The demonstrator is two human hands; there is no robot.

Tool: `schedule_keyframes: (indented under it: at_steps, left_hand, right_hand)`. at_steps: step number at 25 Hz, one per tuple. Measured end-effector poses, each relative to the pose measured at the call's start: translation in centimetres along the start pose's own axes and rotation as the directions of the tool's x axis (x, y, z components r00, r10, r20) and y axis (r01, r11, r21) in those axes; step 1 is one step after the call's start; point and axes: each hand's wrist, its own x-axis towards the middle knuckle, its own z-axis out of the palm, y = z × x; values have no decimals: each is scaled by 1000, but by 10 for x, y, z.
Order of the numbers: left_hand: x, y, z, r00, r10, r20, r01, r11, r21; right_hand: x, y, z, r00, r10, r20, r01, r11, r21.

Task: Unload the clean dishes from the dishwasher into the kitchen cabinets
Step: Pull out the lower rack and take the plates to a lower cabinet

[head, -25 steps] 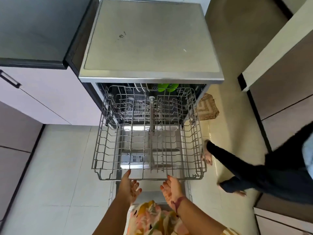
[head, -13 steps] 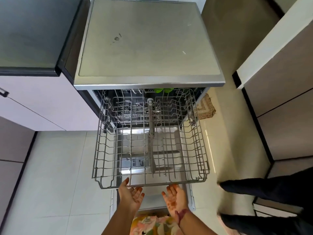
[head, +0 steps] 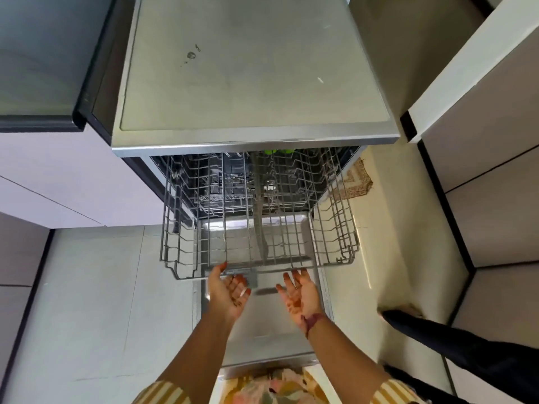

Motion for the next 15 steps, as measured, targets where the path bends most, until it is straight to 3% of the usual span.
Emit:
schedule_keyframes:
  at_steps: [6, 15]
  left_hand:
    - [41, 47, 52, 998, 15, -61, -15, 1000, -10]
    - [56, 48, 73, 983, -15, -185, -19, 983, -182]
  right_hand:
    - [27, -31, 73, 1000, 18, 24, -14, 988, -151]
    - [40, -11, 86, 998, -32, -50, 39, 990, 139]
